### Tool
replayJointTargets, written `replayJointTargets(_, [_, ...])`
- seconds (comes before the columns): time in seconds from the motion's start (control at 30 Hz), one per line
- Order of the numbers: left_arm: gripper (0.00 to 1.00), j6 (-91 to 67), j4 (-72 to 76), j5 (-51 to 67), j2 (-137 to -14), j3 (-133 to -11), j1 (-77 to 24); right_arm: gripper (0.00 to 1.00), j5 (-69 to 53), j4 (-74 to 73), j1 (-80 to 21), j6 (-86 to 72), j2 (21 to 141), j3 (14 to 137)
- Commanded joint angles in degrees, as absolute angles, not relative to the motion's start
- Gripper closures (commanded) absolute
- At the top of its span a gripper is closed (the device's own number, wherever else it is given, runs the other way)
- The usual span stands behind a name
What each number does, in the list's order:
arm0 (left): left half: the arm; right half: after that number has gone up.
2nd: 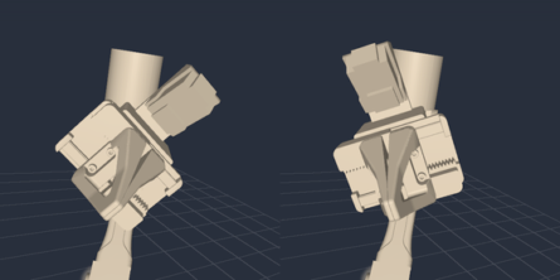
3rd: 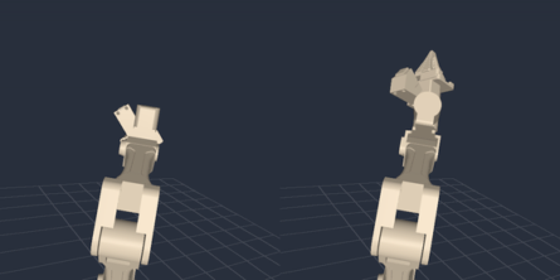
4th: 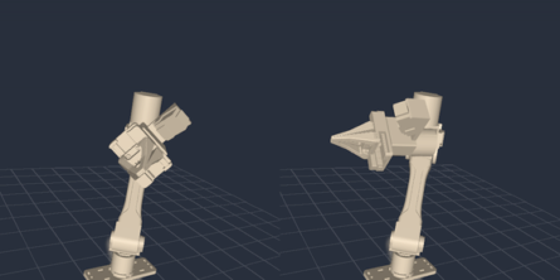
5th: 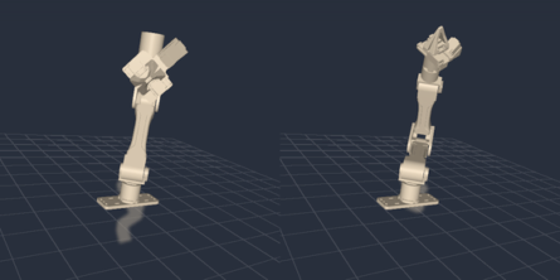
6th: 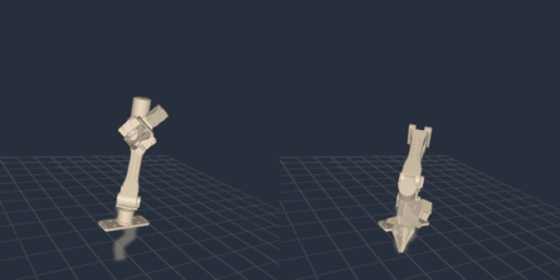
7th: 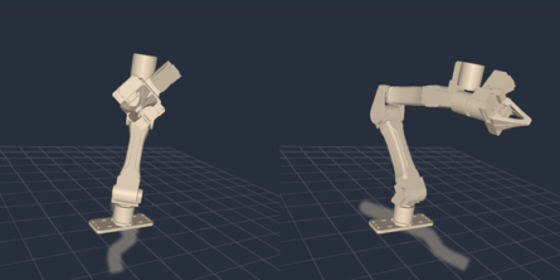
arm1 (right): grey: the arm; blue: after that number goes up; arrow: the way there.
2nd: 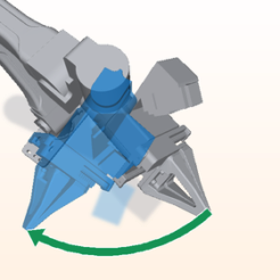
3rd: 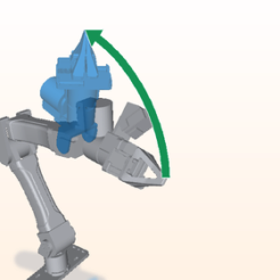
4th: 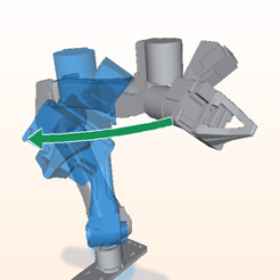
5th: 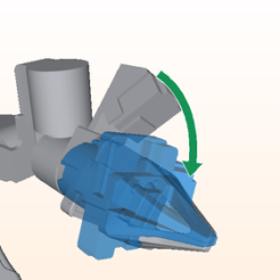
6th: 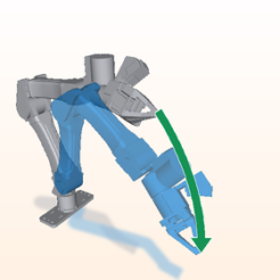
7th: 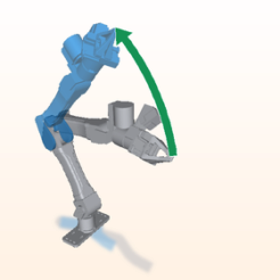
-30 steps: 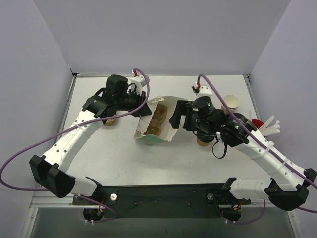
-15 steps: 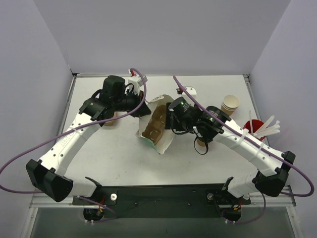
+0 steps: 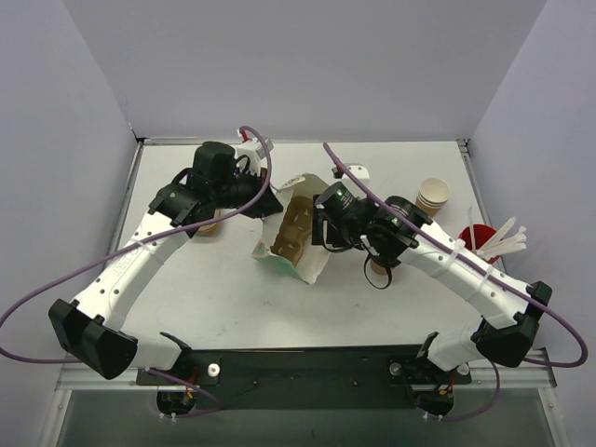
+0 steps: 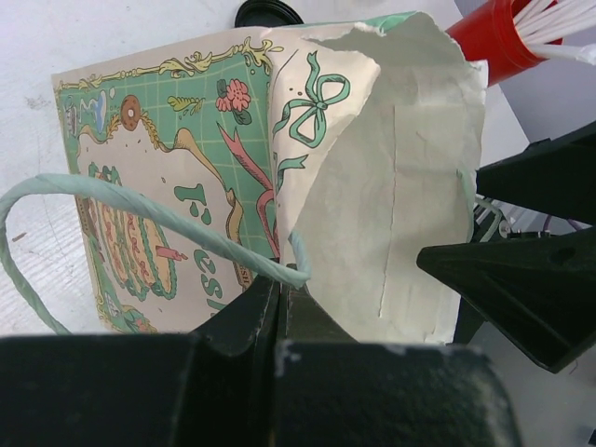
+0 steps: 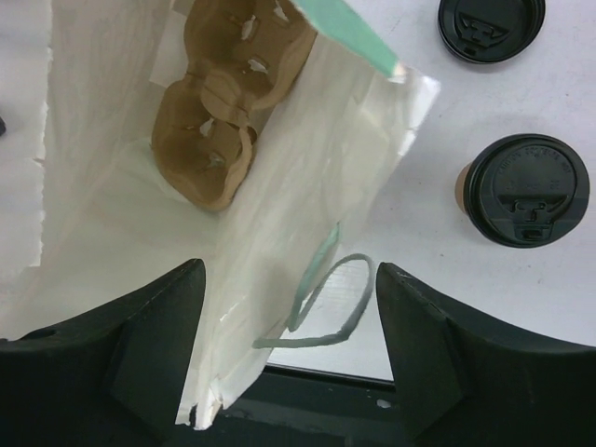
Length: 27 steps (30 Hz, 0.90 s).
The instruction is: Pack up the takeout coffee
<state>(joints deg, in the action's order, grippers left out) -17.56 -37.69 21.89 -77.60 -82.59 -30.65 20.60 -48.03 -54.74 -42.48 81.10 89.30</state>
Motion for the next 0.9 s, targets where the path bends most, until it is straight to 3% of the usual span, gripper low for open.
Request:
replayJointTargets(0.0, [1.00,-21.35,-32.44,19.95,-76.20,-82.79,-30.76,0.31,23.64,-54.75,-54.76,-43.24,80.42,94.29])
replayJointTargets(0.17, [1.00,-23.29,-32.34,18.46,-76.90,-82.79,-30.76,0.33,23.03,-55.72,-54.84,-42.63,81.91,97.29])
replayJointTargets(0.47, [1.00,-25.22,-32.34,16.96,-77.34,-82.88,-30.76,0.53,21.09,-56.78,-55.02,-43.68,84.64,97.82])
replayJointTargets(0.87, [1.00,-26.54,-32.17,16.35,-77.70,-83.06,-30.76,0.57,22.15,-58.45,-54.93,-44.12,87.71,97.82])
